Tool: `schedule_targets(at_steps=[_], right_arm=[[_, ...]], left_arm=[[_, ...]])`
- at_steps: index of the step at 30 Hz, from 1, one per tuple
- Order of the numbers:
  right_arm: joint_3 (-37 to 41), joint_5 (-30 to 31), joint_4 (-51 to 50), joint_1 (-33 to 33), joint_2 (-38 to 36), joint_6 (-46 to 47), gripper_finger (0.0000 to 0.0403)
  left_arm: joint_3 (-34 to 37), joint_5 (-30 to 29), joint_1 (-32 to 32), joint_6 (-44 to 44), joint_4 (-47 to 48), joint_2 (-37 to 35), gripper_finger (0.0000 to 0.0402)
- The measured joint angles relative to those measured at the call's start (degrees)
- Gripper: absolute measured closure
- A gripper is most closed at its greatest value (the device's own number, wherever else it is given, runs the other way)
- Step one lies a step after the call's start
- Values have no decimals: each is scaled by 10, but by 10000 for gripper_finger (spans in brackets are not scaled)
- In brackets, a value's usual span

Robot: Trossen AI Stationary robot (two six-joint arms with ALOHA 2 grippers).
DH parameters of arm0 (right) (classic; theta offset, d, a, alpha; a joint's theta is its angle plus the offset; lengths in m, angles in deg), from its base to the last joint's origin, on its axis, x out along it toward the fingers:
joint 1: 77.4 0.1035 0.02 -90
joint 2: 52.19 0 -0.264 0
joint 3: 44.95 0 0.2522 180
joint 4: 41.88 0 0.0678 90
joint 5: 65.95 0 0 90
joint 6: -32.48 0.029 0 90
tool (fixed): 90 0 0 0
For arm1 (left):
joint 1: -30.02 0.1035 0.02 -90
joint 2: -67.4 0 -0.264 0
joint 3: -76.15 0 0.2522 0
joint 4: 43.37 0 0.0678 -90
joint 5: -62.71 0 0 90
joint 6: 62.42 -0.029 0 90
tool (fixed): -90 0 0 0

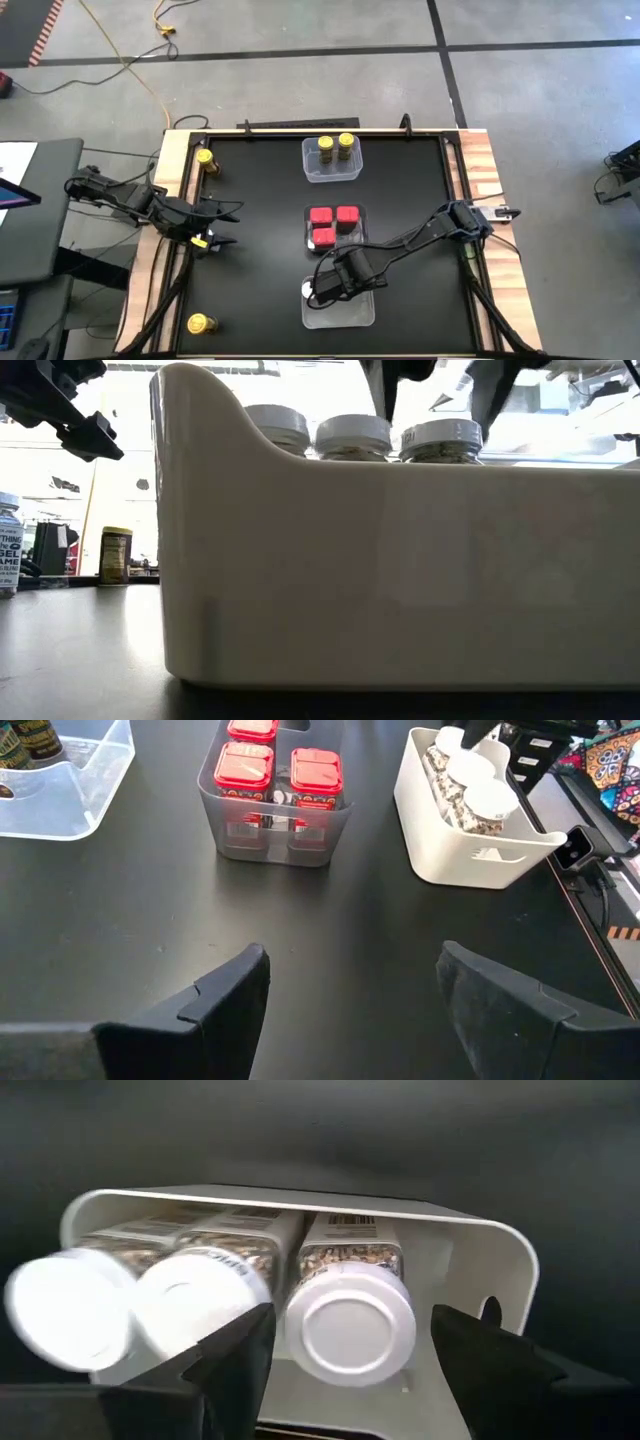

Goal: Sort spices by type
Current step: Put the right white seasoning bottle into the gray bin, then put the top yellow seasoning bottle into the transparent bin

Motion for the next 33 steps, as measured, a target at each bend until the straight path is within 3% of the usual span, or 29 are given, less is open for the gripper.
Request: schedule_targets(at_steps=[7,33], right_arm=[[0,20,0,13,-35,-9,106],[-7,18,-92,69,-33,-135,114]], left_arm=[[0,0,0,0,0,0,125],[0,0,0,0,-2,0,125]])
